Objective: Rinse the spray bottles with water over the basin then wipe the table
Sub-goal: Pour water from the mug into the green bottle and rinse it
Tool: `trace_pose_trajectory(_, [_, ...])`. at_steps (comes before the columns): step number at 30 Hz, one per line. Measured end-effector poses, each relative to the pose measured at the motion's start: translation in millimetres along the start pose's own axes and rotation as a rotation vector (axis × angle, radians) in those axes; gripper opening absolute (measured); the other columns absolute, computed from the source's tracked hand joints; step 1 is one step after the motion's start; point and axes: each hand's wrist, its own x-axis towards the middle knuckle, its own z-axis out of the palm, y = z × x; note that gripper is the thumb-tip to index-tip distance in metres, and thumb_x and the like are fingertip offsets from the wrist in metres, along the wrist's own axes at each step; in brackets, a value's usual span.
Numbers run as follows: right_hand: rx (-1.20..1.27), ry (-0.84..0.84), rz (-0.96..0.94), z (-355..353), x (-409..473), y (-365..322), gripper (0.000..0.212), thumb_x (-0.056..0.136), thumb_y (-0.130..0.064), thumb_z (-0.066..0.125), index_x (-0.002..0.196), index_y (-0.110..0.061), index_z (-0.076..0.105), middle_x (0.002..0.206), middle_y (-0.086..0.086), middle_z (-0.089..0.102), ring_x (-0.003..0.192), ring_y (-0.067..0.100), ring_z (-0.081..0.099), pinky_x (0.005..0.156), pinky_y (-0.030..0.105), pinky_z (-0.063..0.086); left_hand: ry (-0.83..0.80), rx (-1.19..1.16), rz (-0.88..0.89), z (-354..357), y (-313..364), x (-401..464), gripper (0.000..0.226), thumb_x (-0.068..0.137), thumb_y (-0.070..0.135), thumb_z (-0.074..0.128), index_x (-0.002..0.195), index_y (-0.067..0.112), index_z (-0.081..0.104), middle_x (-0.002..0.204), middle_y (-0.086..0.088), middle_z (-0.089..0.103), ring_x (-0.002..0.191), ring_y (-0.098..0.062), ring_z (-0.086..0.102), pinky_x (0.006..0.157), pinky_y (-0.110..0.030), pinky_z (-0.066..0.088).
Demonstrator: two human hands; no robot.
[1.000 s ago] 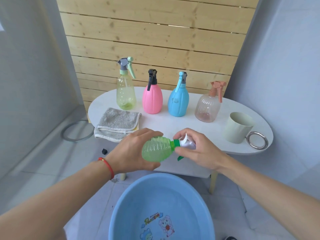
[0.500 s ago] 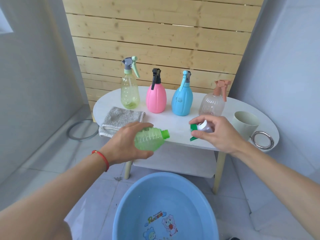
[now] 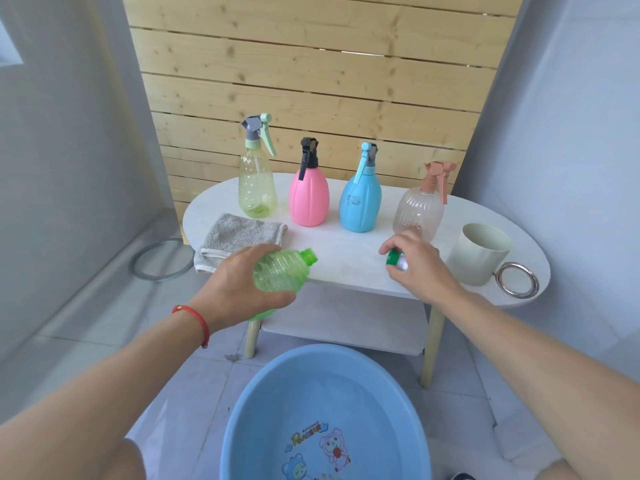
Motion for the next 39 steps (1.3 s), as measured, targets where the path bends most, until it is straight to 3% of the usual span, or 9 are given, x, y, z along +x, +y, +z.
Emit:
trace_pose_trajectory(7, [-0.088, -0.029, -0.123, -1, -3, 0, 0.032, 0.089, -0.016, 0.074, 0.12, -0.021, 0.065, 0.124, -0.005, 0.063, 0.112, 0.023, 0.061, 0.096, 0.046, 0.048, -0.052, -0.004, 0.015, 9, 6, -2, 0.078, 0.072, 0.043, 0.088, 0.14, 0.028, 0.054, 0.122, 0.008, 0.06, 0.108, -0.008, 0.052, 0.088, -0.019, 0.035])
trace_pose_trajectory(11, [-0.237, 0.321, -0.133, -28, -16, 7, 0.021, 0.089, -0.012, 0.069, 0.11, -0.013, 0.067, 0.113, 0.005, 0.066, 0.103, 0.031, 0.063, 0.087, 0.046, 0.05, -0.087, -0.012, 0.025, 15, 12, -3, 0.075, 0.07, 0.044, 0.089, 0.136, 0.031, 0.055, 0.118, 0.012, 0.061, 0.107, -0.008, 0.054, 0.087, -0.02, 0.037])
trace_pose_trajectory(15, [-0.569, 0.582, 0.241, -59, -42, 33, 0.023, 0.091, -0.019, 0.062, 0.111, -0.007, 0.063, 0.108, 0.017, 0.061, 0.099, 0.04, 0.054, 0.076, 0.047, 0.041, -0.127, -0.04, 0.028, 21, 19, -2, 0.073, 0.065, 0.042, 0.093, 0.127, 0.031, 0.055, 0.115, 0.013, 0.061, 0.106, -0.008, 0.056, 0.08, -0.014, 0.038])
trace_pose_trajectory(20, [-0.392, 0.268, 0.808, -74, -64, 72, 0.056, 0.109, -0.042, 0.029, 0.121, 0.003, 0.059, 0.122, 0.025, 0.063, 0.121, 0.042, 0.048, 0.088, 0.046, 0.039, -0.209, -0.034, 0.039, 35, 31, -5, 0.074, 0.065, 0.044, 0.092, 0.126, 0.03, 0.053, 0.115, 0.013, 0.058, 0.108, -0.01, 0.055, 0.083, -0.019, 0.038])
trace_pose_trajectory(23, [-0.049, 0.179, 0.772, -83, -69, 81, 0.05, 0.11, -0.033, 0.028, 0.1, 0.001, 0.064, 0.113, 0.026, 0.068, 0.105, 0.04, 0.057, 0.08, 0.04, 0.038, -0.228, -0.054, 0.031, 46, 42, -10, 0.073, 0.066, 0.042, 0.092, 0.127, 0.028, 0.052, 0.115, 0.011, 0.058, 0.108, -0.011, 0.055, 0.087, -0.021, 0.039])
trace_pose_trajectory(27, [0.362, 0.274, 0.723, -95, -84, 74, 0.039, 0.104, -0.029, 0.047, 0.082, -0.007, 0.071, 0.092, 0.009, 0.074, 0.094, 0.03, 0.066, 0.073, 0.038, 0.057, -0.194, -0.042, -0.006, 67, 55, -19, 0.074, 0.065, 0.041, 0.092, 0.123, 0.022, 0.05, 0.114, 0.006, 0.058, 0.107, -0.016, 0.056, 0.089, -0.027, 0.043])
trace_pose_trajectory(32, [0.63, 0.169, 0.542, -121, -119, 39, 0.03, 0.101, -0.019, 0.056, 0.076, -0.009, 0.068, 0.083, 0.004, 0.068, 0.08, 0.017, 0.063, 0.069, 0.036, 0.05, -0.168, -0.208, -0.144, 105, 48, -48, 0.07, 0.068, 0.034, 0.092, 0.122, 0.022, 0.048, 0.119, 0.004, 0.057, 0.105, -0.018, 0.057, 0.08, -0.025, 0.042])
trace_pose_trajectory(36, [0.737, -0.104, 0.479, -107, -145, 9, 0.031, 0.099, -0.007, 0.056, 0.071, -0.002, 0.067, 0.07, 0.006, 0.066, 0.073, 0.022, 0.057, 0.075, 0.041, 0.05, -0.164, -0.348, -0.371, 140, 10, -87, 0.069, 0.07, 0.027, 0.091, 0.122, 0.026, 0.046, 0.124, 0.004, 0.053, 0.097, -0.017, 0.058, 0.069, -0.027, 0.047])
trace_pose_trajectory(39, [0.549, -0.397, 0.561, -50, -159, 5, 0.03, 0.096, -0.012, 0.059, 0.076, 0.005, 0.073, 0.063, 0.002, 0.062, 0.068, 0.02, 0.059, 0.072, 0.039, 0.056, -0.181, -0.431, -0.547, 160, -20, -123, 0.071, 0.071, 0.024, 0.091, 0.122, 0.027, 0.042, 0.123, -0.001, 0.055, 0.085, -0.011, 0.062, 0.062, -0.024, 0.049])
